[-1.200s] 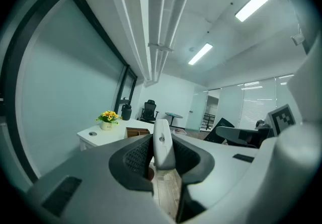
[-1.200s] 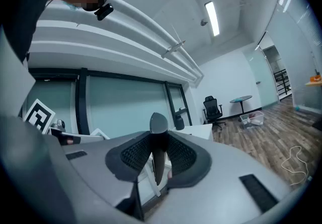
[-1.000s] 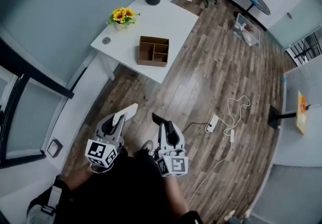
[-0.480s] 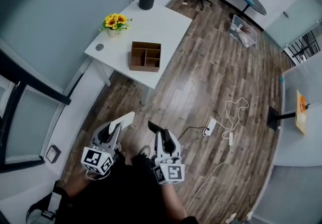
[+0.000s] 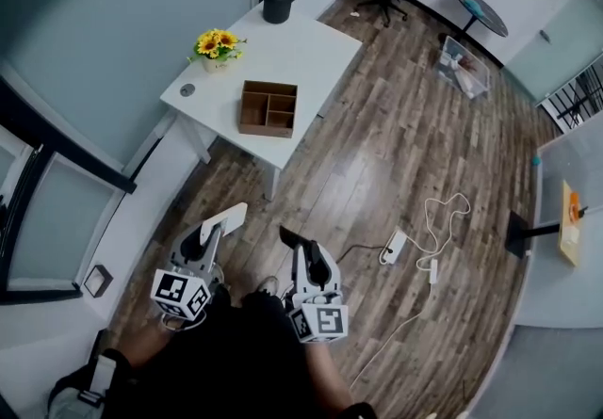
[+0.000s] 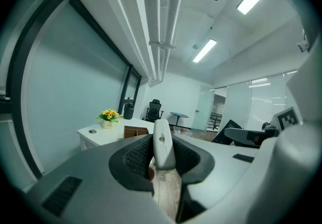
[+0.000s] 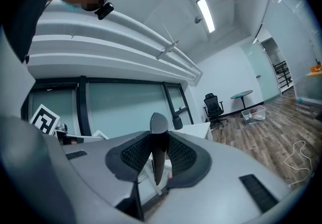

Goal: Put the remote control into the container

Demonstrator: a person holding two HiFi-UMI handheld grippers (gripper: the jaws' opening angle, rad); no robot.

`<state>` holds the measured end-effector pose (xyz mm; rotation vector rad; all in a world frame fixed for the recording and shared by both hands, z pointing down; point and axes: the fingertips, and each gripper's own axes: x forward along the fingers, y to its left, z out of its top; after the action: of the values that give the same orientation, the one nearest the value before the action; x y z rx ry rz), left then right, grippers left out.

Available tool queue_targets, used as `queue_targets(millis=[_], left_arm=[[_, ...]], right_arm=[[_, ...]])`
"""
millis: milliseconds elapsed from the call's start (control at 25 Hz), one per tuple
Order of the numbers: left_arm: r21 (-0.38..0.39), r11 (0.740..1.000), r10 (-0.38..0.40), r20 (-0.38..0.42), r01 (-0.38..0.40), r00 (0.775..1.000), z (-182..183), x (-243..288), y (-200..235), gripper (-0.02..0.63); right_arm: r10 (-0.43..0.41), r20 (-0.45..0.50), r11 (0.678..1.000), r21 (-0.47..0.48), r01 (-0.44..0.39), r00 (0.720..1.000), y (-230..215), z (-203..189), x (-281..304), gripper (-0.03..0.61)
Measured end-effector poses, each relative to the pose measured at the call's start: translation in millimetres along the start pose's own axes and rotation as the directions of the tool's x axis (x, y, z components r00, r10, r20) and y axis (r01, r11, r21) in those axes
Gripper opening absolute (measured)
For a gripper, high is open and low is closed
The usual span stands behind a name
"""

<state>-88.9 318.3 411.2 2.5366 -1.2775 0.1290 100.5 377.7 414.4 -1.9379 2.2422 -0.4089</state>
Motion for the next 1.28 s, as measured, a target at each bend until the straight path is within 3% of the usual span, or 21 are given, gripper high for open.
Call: queue_targets(millis=[560,1280], left_arm=[[0.019,0.996,0.089,0.047,-0.09,0.995,14,3,-9,0.095],[-0.019,0.999,0.051,0.024,-0.051,0.998,30,80,51,0.095]], right_arm=[[0.091,0.018,0.996,0.013,-0.091,0.996,-6,17,21,0.097],[0.052,0.025,0.998,0.015,-0.053,0.998,-12,26,116,0.097]])
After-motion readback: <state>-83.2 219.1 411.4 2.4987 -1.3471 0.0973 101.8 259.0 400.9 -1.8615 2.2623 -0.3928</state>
